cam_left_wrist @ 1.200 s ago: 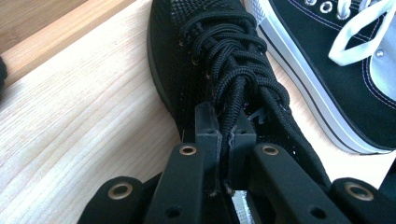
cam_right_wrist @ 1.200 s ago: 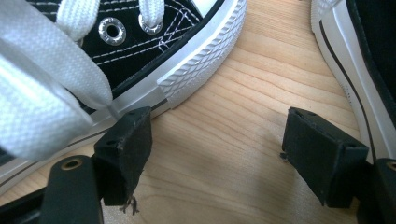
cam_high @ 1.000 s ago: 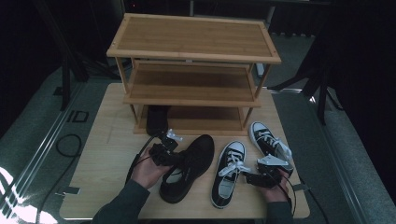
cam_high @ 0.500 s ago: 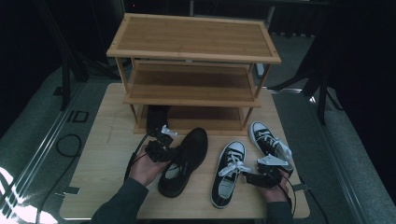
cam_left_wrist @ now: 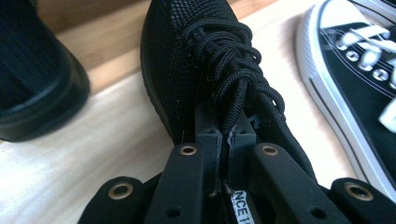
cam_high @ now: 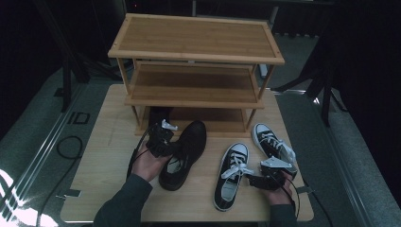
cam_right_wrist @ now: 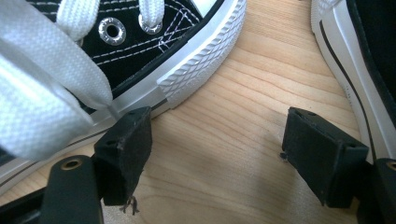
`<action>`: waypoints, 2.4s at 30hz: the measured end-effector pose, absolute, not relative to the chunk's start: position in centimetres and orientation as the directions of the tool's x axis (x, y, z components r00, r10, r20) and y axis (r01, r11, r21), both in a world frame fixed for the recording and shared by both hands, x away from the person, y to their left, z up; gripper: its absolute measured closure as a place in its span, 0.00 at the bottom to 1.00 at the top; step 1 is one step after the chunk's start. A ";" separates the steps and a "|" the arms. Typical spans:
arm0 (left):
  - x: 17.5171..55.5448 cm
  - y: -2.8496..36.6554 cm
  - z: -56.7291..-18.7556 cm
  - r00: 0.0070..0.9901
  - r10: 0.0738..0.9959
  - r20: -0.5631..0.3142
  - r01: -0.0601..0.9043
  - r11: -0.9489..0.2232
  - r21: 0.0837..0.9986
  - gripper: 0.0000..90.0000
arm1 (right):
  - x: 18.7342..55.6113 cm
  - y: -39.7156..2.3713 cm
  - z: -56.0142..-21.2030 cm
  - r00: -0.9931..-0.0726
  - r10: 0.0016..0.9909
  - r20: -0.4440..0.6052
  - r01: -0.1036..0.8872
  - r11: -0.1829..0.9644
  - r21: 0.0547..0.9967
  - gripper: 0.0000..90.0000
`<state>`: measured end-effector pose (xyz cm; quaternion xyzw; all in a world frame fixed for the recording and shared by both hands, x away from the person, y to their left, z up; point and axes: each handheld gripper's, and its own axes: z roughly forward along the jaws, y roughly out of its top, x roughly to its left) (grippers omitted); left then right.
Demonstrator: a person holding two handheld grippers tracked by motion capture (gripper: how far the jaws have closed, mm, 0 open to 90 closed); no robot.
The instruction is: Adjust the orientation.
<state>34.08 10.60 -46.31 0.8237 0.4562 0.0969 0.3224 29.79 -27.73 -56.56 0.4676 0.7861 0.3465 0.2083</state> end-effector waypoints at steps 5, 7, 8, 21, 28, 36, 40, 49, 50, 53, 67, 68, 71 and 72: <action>35.5 11.0 -46.8 0.526 0.837 -0.150 0.700 -0.327 0.635 0.96 | 29.8 -27.7 -56.6 -0.476 0.880 -0.003 0.591 0.322 0.739 0.27; 36.0 11.1 -47.0 0.509 0.847 -0.152 0.704 -0.308 0.640 0.96 | 29.8 -27.7 -56.6 -0.476 0.880 -0.003 0.591 0.322 0.739 0.27; 36.6 11.1 -47.1 0.486 0.859 -0.160 0.709 -0.281 0.646 0.96 | 29.8 -27.7 -56.6 -0.476 0.879 -0.003 0.591 0.322 0.739 0.27; 39.5 11.5 -47.0 0.388 0.905 -0.176 0.722 -0.179 0.668 0.96 | 29.8 -27.7 -56.6 -0.477 0.879 -0.003 0.591 0.323 0.740 0.27; 40.3 11.9 -47.3 0.270 0.942 -0.202 0.721 -0.058 0.691 0.96 | 29.8 -27.7 -56.6 -0.477 0.879 -0.003 0.590 0.323 0.740 0.27; 40.0 12.3 -47.6 0.281 0.935 -0.216 0.716 -0.054 0.696 0.90 | 29.8 -27.7 -56.6 -0.477 0.879 -0.003 0.590 0.323 0.740 0.27; 39.7 12.8 -47.4 0.336 0.910 -0.242 0.714 -0.078 0.696 0.80 | 29.8 -27.7 -56.6 -0.477 0.879 -0.003 0.590 0.323 0.740 0.27; 37.9 13.8 -46.6 0.415 0.873 -0.255 0.697 -0.124 0.707 0.66 | 29.8 -27.7 -56.6 -0.477 0.879 -0.003 0.590 0.323 0.740 0.27; 37.4 14.0 -46.4 0.427 0.867 -0.256 0.688 -0.128 0.715 0.66 | 29.8 -27.7 -56.6 -0.477 0.879 -0.003 0.590 0.323 0.740 0.27; 36.4 14.5 -46.0 0.458 0.854 -0.246 0.664 -0.145 0.733 0.66 | 29.8 -27.7 -56.6 -0.477 0.879 -0.003 0.590 0.323 0.740 0.27; 33.4 17.2 -46.5 0.474 0.849 -0.234 0.654 -0.162 0.739 0.76 | 29.8 -27.7 -56.6 -0.478 0.878 -0.005 0.589 0.324 0.740 0.27; 33.3 17.4 -46.8 0.472 0.850 -0.234 0.658 -0.164 0.735 0.76 | 29.8 -27.7 -56.6 -0.478 0.878 -0.005 0.589 0.325 0.740 0.27; 32.7 17.6 -47.7 0.471 0.850 -0.237 0.672 -0.172 0.720 0.77 | 29.8 -27.7 -56.6 -0.477 0.879 -0.003 0.589 0.322 0.741 0.27; 32.5 17.6 -48.0 0.473 0.849 -0.235 0.676 -0.178 0.715 0.78 | 29.8 -27.7 -56.6 -0.477 0.879 -0.003 0.589 0.322 0.741 0.27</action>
